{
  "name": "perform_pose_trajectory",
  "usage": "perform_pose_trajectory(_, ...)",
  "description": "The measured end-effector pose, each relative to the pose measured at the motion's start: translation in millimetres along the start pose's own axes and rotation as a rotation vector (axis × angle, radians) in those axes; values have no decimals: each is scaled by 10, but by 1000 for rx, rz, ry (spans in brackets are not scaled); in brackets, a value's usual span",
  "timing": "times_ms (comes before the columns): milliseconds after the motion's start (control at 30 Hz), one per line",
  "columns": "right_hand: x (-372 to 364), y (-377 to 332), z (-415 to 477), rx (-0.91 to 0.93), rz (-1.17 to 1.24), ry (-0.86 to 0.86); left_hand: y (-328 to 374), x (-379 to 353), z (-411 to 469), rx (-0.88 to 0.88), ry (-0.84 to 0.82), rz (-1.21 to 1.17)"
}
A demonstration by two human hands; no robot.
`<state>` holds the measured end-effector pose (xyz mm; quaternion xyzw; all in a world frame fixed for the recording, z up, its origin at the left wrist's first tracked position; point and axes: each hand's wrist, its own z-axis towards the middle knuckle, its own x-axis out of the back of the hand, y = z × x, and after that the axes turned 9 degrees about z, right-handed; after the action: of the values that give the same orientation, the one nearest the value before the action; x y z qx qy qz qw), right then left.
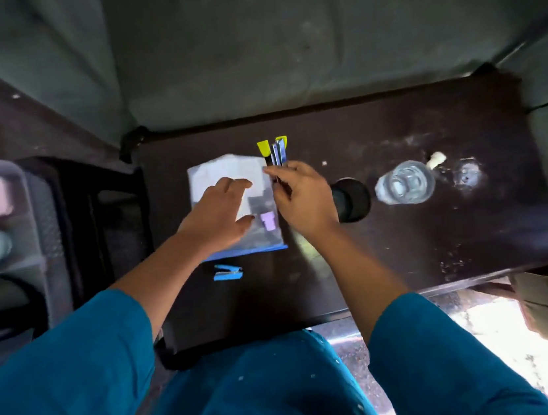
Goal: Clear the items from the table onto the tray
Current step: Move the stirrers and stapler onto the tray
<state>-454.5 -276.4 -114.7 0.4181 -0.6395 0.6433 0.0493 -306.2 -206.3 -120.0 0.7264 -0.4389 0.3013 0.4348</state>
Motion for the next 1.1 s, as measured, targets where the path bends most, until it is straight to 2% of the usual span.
perform_pose_trajectory(167, -571, -43, -239, -56, -11, -94, -451, -330, -449, 78, -59, -64)
perform_pose_trajectory(333, -912, 136, -412, -82, -99, -177, -604, -751, -656, 88, -132, -80)
perform_pose_trajectory(600, -1153, 589, -510, -27, -126, -124, -700, -1353, -598, 67, -129, 128)
perform_pose_trajectory(700, -1202, 650, -517, -22, -110, -115, -752, -1452, -579, 60, -73, 191)
perform_pose_trajectory(900, -1205, 355, -479, 57, -109, -143, -837, -1253, -727, 8, 28, 111)
perform_pose_trajectory(1100, -1315, -504, -237, 133, -70, -213, -1040, -473, -1026, 236, 325, -62)
